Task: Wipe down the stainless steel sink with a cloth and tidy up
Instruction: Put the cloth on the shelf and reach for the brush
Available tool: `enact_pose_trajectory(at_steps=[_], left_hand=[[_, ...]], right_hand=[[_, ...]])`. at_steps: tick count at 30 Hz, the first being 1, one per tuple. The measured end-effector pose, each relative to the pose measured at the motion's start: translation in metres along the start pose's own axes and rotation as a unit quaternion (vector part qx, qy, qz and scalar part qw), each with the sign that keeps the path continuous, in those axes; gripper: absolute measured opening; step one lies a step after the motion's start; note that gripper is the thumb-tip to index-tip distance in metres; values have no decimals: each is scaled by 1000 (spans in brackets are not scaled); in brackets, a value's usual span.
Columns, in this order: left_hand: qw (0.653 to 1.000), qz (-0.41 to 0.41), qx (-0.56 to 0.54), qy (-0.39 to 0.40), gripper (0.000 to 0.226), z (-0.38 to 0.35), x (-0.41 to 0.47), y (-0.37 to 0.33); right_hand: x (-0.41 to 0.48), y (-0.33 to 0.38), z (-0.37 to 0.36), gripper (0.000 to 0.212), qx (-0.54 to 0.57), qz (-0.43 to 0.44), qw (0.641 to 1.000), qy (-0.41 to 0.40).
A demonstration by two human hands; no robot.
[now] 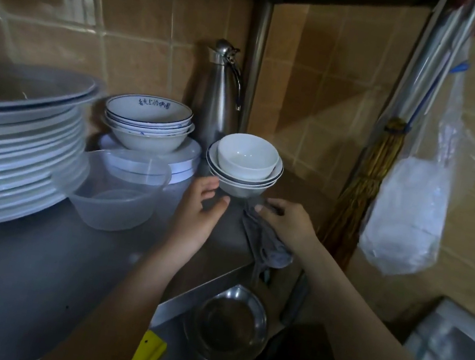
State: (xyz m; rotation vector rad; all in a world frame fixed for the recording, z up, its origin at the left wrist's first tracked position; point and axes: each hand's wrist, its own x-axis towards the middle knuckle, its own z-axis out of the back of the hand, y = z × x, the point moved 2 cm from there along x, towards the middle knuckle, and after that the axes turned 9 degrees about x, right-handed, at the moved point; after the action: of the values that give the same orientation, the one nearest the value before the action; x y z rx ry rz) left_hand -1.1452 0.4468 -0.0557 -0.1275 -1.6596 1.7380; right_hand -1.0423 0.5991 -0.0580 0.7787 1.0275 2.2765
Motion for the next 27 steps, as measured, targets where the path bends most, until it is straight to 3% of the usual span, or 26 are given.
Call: enact_pose_trajectory(at_steps=[5, 8, 11, 27], left_hand=[[1000, -1, 10, -2, 28, 2, 1, 4], [1000, 6, 14, -6, 27, 1, 1, 7], [1000, 13, 19, -4, 27, -4, 0, 9], [999, 23, 23, 20, 26, -15, -3, 17]], right_hand=[[-10, -1, -7, 32, 42, -24, 997, 60], [-15, -10, -24, 45, -122, 5, 979, 162], [-11, -19, -32, 55, -221, -13, 960, 170], [19, -30, 2, 63, -202, -19, 928, 314]])
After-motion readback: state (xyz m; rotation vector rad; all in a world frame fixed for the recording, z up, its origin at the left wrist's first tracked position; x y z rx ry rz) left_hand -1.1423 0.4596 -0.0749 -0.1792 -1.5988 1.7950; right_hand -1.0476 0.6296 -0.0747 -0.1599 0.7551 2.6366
